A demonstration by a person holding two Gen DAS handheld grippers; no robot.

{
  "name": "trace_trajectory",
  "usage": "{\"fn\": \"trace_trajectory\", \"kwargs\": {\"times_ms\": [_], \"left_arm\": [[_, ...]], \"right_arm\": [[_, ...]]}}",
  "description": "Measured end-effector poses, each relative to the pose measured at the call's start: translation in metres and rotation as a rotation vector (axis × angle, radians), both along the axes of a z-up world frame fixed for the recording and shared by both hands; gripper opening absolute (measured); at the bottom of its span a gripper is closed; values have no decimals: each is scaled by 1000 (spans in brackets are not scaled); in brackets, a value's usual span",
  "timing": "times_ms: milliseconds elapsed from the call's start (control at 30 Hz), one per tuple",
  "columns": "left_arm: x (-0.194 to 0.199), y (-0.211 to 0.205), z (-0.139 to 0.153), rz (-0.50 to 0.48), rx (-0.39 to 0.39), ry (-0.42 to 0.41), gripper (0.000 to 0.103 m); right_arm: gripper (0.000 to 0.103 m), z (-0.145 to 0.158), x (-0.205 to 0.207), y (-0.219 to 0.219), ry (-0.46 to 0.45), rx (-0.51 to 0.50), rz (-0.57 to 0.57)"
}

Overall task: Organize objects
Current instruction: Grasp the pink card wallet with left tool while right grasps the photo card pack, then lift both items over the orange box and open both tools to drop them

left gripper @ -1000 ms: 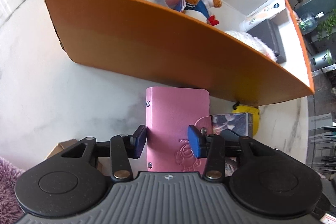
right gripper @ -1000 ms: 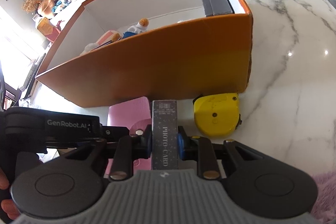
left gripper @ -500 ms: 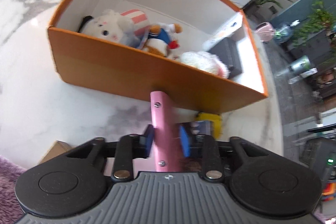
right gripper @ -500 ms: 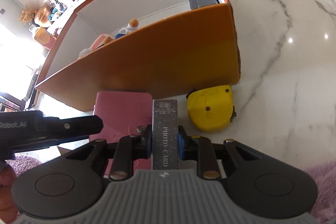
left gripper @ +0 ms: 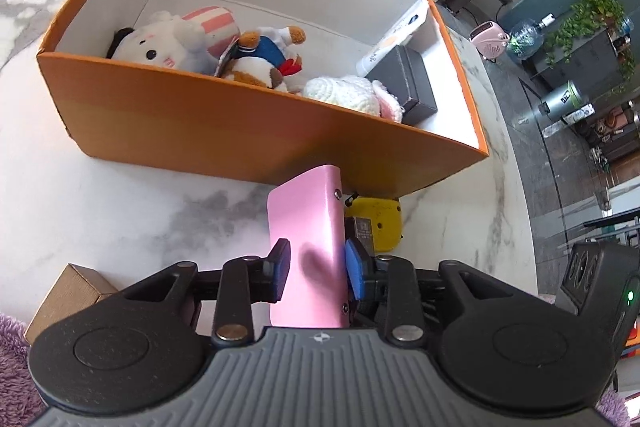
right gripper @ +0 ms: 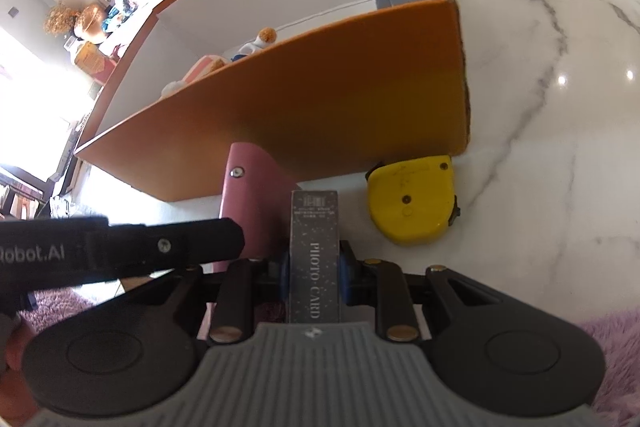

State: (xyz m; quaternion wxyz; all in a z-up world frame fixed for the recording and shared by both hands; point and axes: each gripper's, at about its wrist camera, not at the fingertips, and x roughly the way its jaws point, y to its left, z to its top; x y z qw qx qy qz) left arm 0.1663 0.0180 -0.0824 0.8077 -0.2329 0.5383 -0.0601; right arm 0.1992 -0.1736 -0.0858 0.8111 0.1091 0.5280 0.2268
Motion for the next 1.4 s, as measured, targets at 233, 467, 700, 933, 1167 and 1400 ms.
{"fn": "trace_trajectory", "kwargs": {"times_ms": [233,467,700,933,1167,1400], "left_arm": [[2,8,-9,40,-66,26,48],[2,12,-17,53,-1,49,44],[1,11,-21,35,123,37,36],[-3,14,-22,8,145,18,25],[-8,8,-18,-31,168,-27,21],[-26,18,10,-30,93,-73,20]], "right_arm": [[24,3,-7,10,-46,-24,71],[24,4,-12,21,-77,-57,125],[28,6,-15,22,-93,-67,140],[26,8,-17,18,-85,-70,133],[24,13,-19,19,-108,-101,114],[24,44,-28,2,-157,-71,64]]}}
